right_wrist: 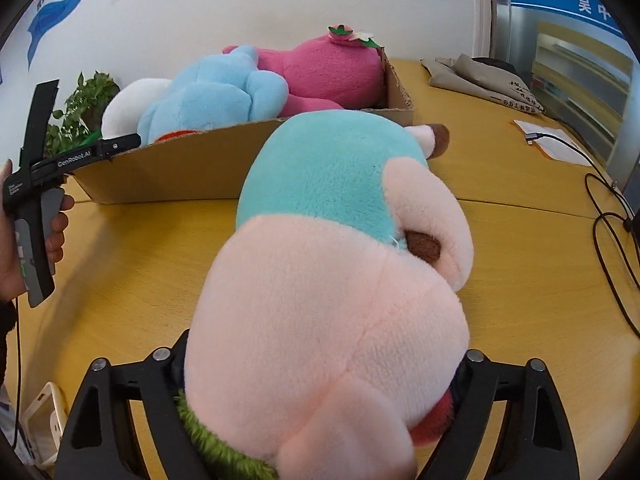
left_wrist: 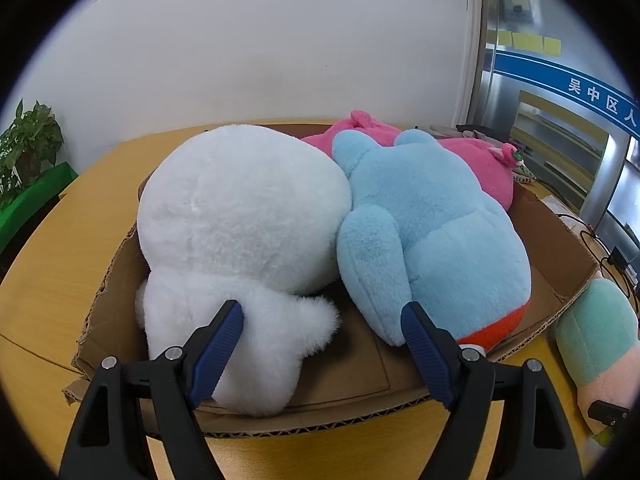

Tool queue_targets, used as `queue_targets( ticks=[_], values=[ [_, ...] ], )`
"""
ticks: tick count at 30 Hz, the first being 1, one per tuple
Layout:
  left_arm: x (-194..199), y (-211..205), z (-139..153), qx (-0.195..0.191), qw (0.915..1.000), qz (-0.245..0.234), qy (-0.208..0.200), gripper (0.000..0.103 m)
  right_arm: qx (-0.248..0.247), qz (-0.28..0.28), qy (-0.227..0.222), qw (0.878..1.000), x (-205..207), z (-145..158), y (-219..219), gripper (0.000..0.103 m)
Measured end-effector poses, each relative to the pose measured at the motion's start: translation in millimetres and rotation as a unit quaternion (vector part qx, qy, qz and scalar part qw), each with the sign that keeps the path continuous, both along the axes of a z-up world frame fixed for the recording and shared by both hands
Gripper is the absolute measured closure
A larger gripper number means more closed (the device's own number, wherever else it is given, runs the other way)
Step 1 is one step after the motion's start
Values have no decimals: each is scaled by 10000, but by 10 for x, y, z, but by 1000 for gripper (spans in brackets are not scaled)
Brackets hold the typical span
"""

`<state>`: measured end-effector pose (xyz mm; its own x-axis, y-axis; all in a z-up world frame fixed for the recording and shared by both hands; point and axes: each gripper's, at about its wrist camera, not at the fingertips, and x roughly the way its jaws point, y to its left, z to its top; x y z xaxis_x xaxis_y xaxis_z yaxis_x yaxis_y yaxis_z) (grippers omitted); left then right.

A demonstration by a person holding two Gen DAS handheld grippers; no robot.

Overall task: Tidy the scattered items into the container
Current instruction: 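Grasp the teal-and-pink plush with the right tool while the left tool closes on it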

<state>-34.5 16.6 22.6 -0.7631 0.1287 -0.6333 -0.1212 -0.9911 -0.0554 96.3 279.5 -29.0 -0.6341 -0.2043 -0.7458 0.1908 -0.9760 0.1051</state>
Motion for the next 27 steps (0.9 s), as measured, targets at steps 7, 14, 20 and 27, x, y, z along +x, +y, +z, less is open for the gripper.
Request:
queue_targets(
  ticks=[7,14,20,27],
  values=[
    [317,-15,461,866,9957,160,278,22,-295,712,-10,9970,188,30,-380,15],
    [626,395,291,1654,9780,-984,-810,22,-217,1123,6,9934,222,-32,-869,11],
    [553,418,-207,2957,9365,-1113,-1521,22,-167,1321,-7,9911,270,-54,-937,10],
    [494,556,-326,3074,9242,-1479,-1717,22,-129,1517,78,9883,329,-68,-938,12]
  ],
)
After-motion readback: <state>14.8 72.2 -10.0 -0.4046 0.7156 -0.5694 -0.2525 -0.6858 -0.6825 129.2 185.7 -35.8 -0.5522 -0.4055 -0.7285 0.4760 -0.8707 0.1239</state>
